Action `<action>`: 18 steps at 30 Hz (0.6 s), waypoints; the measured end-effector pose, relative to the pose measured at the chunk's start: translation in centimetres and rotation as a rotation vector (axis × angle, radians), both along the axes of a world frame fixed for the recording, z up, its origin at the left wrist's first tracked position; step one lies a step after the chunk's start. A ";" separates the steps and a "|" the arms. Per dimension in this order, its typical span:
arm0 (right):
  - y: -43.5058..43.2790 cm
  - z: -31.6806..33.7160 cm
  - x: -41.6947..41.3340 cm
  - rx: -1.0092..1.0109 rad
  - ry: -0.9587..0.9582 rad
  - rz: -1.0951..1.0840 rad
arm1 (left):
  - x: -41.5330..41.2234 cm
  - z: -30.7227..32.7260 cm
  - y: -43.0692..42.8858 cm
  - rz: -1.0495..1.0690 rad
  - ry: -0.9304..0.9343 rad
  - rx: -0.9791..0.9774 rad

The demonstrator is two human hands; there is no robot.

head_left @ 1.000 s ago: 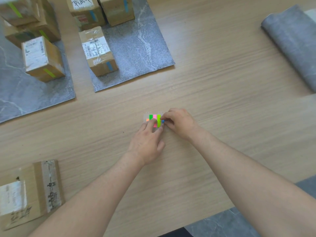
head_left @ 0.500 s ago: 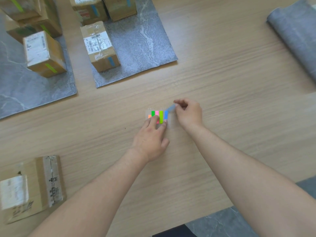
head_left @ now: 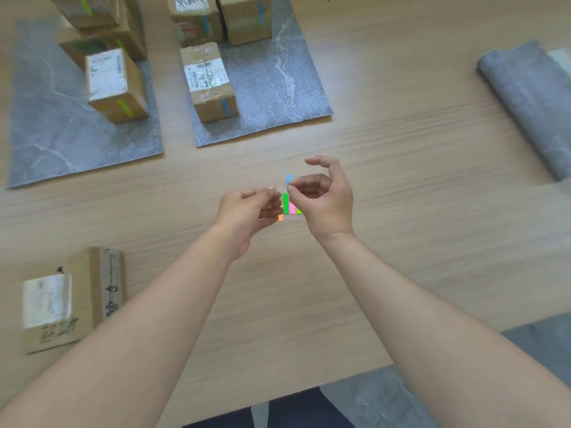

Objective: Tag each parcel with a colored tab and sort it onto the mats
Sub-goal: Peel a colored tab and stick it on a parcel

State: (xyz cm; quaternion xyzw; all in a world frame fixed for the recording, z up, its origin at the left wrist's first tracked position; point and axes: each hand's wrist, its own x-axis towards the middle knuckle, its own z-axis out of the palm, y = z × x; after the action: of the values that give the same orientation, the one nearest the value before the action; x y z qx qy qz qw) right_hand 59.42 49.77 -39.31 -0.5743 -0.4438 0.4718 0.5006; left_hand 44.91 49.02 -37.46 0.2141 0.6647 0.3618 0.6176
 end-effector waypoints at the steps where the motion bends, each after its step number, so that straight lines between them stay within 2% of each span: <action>1: -0.6 0.5 -0.7 0.017 -0.027 0.058 | -0.7 0.5 -0.4 0.042 -0.046 -0.007; 5: -3.0 2.3 -3.2 0.102 -0.153 0.255 | -3.8 2.1 -2.9 0.151 -0.125 -0.006; 10: -6.7 3.5 -6.9 0.182 -0.232 0.399 | -8.1 3.4 -7.2 0.180 -0.147 0.011; 18: -15.8 4.5 -14.5 0.276 -0.291 0.464 | -16.3 4.0 -16.5 0.098 0.010 0.140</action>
State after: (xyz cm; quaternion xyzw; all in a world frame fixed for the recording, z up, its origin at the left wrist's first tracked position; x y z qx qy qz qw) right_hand 44.95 34.02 -34.77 -0.4457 -0.6902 0.4216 0.3838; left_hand 28.65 32.55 -33.48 0.2259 0.6505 0.4362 0.5793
